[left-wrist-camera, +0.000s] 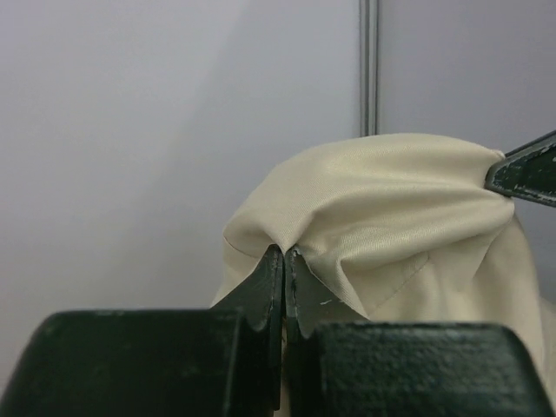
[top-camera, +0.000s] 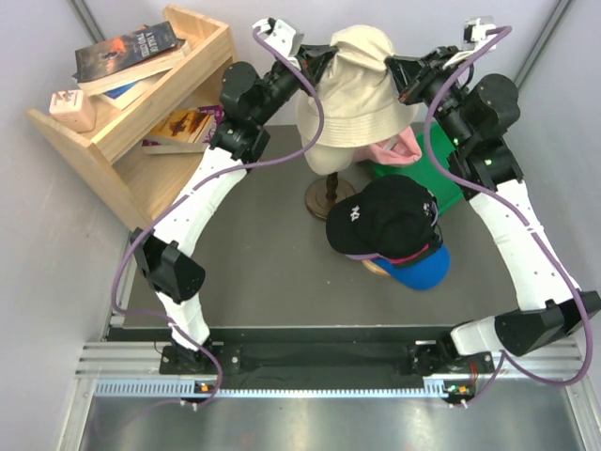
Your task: Stack the hats
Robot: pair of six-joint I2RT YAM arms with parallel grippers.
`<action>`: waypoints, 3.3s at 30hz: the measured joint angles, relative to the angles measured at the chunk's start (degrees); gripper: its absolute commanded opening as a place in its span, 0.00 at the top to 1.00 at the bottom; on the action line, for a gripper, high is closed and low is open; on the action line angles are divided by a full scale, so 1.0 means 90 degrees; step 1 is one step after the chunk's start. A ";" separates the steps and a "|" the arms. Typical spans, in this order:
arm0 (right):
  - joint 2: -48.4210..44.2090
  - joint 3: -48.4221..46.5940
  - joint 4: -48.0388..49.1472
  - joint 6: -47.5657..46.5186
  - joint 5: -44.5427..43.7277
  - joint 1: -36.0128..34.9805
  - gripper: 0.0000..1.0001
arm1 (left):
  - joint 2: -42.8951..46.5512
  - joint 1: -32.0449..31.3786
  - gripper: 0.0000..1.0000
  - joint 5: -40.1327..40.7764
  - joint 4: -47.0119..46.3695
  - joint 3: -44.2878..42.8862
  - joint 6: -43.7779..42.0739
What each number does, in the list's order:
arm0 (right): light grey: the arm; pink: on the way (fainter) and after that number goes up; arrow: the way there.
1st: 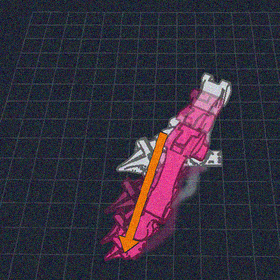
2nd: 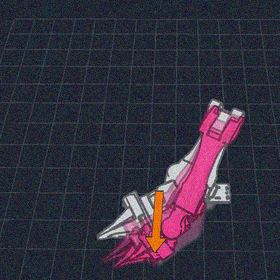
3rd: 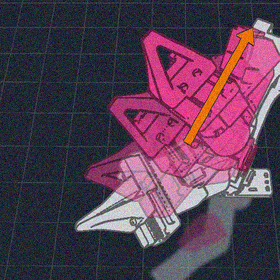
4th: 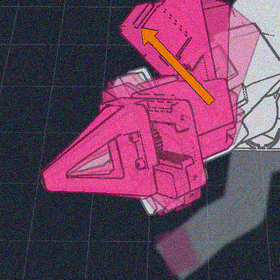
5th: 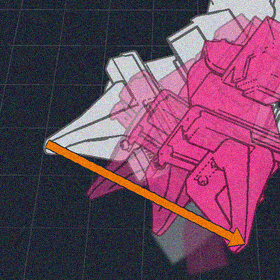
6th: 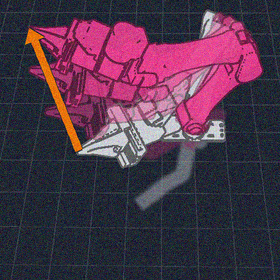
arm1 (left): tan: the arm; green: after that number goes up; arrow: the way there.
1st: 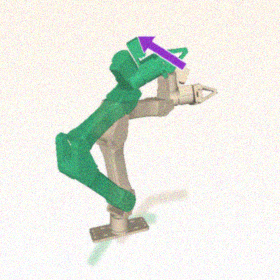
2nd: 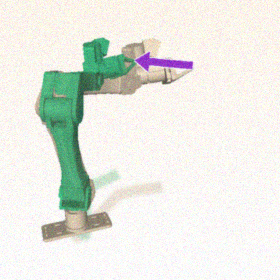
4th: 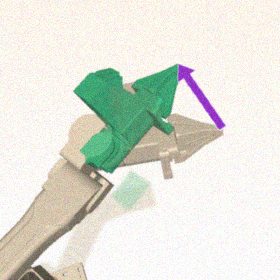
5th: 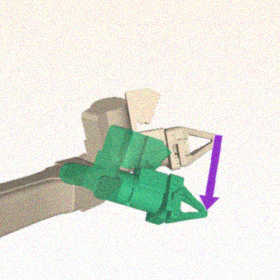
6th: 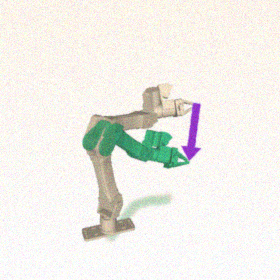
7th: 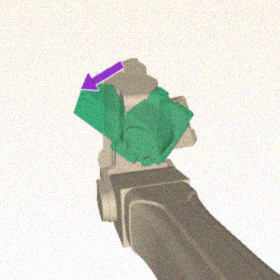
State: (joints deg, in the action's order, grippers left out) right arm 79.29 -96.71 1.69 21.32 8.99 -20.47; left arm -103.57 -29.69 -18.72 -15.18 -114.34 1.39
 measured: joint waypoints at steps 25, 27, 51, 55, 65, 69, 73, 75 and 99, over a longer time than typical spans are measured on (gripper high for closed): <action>-0.0461 0.3946 0.2195 0.1617 0.1938 0.1343 0.20 | 0.0401 0.0284 0.01 0.0221 0.0352 0.0976 0.0359; -0.0580 0.4150 0.2395 0.1715 0.2018 0.1343 0.18 | 0.0663 0.0282 0.01 0.0338 0.0301 0.1319 0.0396; -0.0896 0.5013 0.2718 0.2232 0.1916 0.0707 0.15 | 0.2934 0.0282 0.01 0.1411 -0.0355 0.5141 0.1676; -0.0865 0.5032 0.2810 0.2351 0.1892 0.0702 0.16 | 0.3036 0.0296 0.01 0.1518 -0.0457 0.5496 0.1894; -0.0359 0.5037 0.3385 0.2841 0.2038 0.0692 0.53 | 0.3004 0.0389 0.01 0.1464 -0.0976 0.5729 0.2232; -0.0304 0.5037 0.3432 0.2888 0.2028 0.0692 0.73 | 0.3004 0.0420 0.01 0.1464 -0.1054 0.5816 0.2290; -0.0204 0.5037 0.3429 0.2907 0.2011 0.0692 0.81 | 0.3004 0.0427 0.01 0.1464 -0.1117 0.5860 0.2324; -0.0151 0.5037 0.3422 0.2907 0.2011 0.0692 0.82 | 0.3004 0.0430 0.01 0.1467 -0.1127 0.5875 0.2329; -0.2123 0.4881 0.1073 0.0685 0.0277 0.1287 0.14 | 0.5693 0.0457 0.01 0.3925 0.0765 0.7218 0.1144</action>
State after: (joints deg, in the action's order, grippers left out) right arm 60.18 -52.77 11.35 27.49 11.49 -8.88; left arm -52.34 -25.58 16.60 -8.29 -49.39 11.68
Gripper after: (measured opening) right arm 0.851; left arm 0.991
